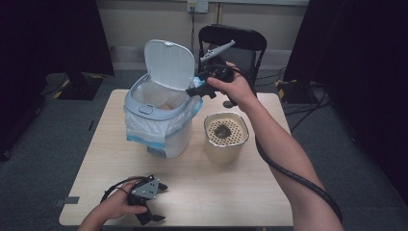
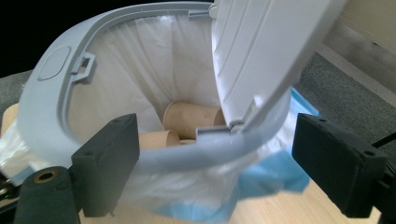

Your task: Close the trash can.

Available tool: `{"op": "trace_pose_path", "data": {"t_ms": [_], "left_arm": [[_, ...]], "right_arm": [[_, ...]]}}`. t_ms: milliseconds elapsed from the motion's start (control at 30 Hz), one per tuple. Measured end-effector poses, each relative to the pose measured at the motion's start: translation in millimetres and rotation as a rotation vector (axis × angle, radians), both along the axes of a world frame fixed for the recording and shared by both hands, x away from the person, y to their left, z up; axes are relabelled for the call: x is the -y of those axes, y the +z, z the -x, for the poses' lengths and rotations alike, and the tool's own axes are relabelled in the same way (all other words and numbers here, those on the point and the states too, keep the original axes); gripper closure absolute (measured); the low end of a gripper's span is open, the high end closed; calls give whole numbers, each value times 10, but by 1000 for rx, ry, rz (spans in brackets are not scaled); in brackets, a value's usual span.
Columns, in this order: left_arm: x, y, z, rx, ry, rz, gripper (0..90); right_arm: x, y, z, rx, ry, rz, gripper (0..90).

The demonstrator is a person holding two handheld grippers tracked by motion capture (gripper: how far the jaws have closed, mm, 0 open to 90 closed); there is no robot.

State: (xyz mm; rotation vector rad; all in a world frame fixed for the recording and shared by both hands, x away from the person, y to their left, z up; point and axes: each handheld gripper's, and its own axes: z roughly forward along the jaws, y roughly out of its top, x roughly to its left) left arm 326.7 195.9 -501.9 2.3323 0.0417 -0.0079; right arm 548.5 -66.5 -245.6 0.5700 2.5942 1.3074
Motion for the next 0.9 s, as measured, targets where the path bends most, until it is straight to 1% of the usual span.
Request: {"op": "trace_pose_path", "data": {"t_ms": [33,67,200,300,400,467,600,633,667,700,833,867,900], "left_arm": [[-2,3,-6,6,-6,-6,15],[6,-7,9,-9,7,10,15],[8,-9,3,-8,2,12,14],[9,-10,5,-7,2,11,14],[9,-10,5,-7,3,12,13],[9,-11,5,-7,3,12,14],[7,-7,0,-4,-2,7,13],[9,-11,5,-7,3,13,13],[7,-7,0,-3,-2,7,14],[9,-11,6,-8,3,13,13],[9,-10,5,-7,2,12,14],[8,-8,5,-6,2,10,13],[6,-6,-1,-2,-3,6,13]], "right_arm": [[-21,1,-13,-2,1,0,148],[-47,2,-30,1,5,0,148],[-145,8,-59,8,17,-9,147],[-209,2,-59,6,25,-22,148],[-261,7,-40,9,22,-30,137],[-276,9,-35,16,13,-28,140],[-261,12,-35,12,16,-32,155],[-257,17,-31,11,16,-32,168],[-255,21,-27,12,17,-32,174],[-255,26,-20,11,21,-31,175],[-273,41,30,26,33,-18,172],[-279,44,51,41,34,-10,166],[-278,49,70,46,31,-12,157]]}}
